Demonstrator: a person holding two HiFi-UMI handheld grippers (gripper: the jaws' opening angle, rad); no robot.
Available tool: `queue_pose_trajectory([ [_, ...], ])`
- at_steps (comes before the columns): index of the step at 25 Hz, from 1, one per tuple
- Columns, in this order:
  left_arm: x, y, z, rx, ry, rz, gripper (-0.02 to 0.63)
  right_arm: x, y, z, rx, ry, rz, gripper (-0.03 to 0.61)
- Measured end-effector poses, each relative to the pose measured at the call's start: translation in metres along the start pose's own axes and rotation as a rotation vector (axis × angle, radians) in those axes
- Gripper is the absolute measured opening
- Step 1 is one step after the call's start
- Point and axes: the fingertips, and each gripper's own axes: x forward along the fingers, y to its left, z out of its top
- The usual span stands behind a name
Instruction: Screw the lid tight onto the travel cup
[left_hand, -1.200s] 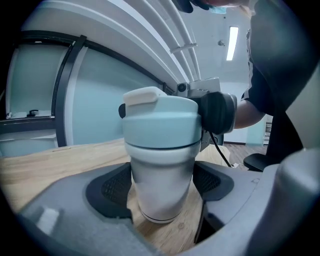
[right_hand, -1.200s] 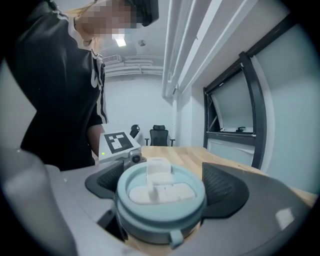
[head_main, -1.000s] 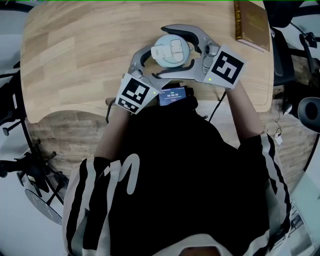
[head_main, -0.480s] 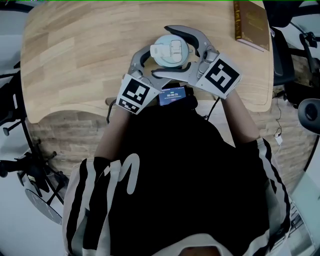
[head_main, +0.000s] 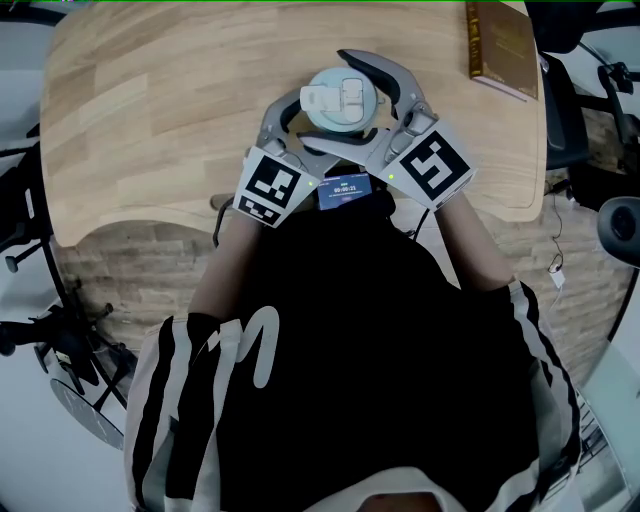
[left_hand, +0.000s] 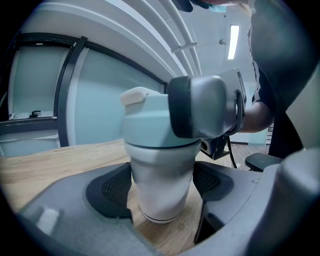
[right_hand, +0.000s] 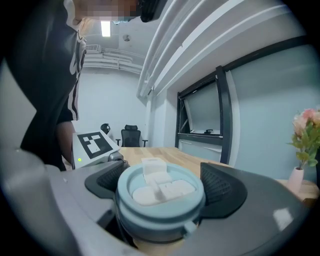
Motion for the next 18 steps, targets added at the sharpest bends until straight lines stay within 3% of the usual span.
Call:
queue_pose_trajectory([
  [18, 0.001, 0.001, 0.000, -0.003, 0.002, 0.017, 0.393, -0.003, -0.011, 0.000, 0.036, -0.002, -0.212, 0.471],
])
